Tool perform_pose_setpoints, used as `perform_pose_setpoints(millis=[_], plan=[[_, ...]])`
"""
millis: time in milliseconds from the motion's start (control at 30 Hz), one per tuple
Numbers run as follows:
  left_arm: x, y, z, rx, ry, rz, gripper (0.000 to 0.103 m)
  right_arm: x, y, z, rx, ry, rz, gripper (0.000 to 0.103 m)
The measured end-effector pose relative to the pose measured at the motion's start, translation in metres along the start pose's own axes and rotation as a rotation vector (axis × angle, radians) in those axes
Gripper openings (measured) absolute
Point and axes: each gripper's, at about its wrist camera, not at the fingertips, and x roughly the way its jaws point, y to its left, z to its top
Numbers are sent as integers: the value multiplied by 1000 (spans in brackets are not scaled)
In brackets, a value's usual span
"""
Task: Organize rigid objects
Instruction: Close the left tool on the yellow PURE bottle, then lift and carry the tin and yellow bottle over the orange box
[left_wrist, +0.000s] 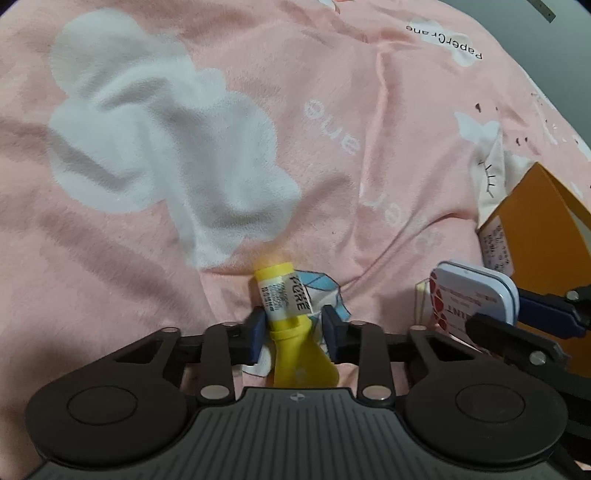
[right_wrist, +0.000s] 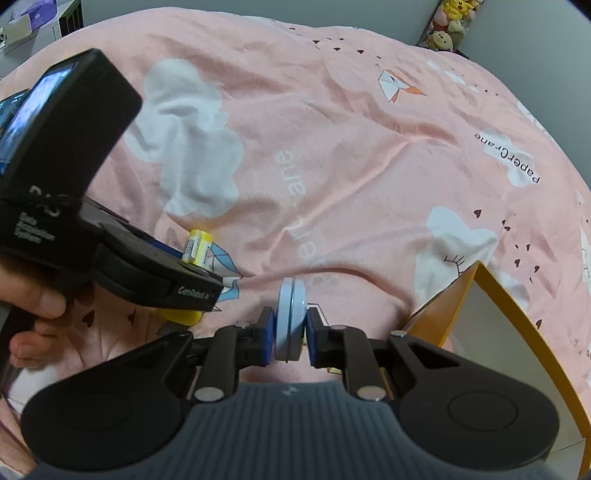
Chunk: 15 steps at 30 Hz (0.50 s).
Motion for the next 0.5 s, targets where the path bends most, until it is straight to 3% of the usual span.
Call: perform_pose_setpoints(millis=[200,500], plan=[[-2,0,-3,22,-26,-19,28,2,0,1,9,9,5,16],[-50,-7,-15,101,-198,-84,27,-15,-4,1,35,-36,-21,16]])
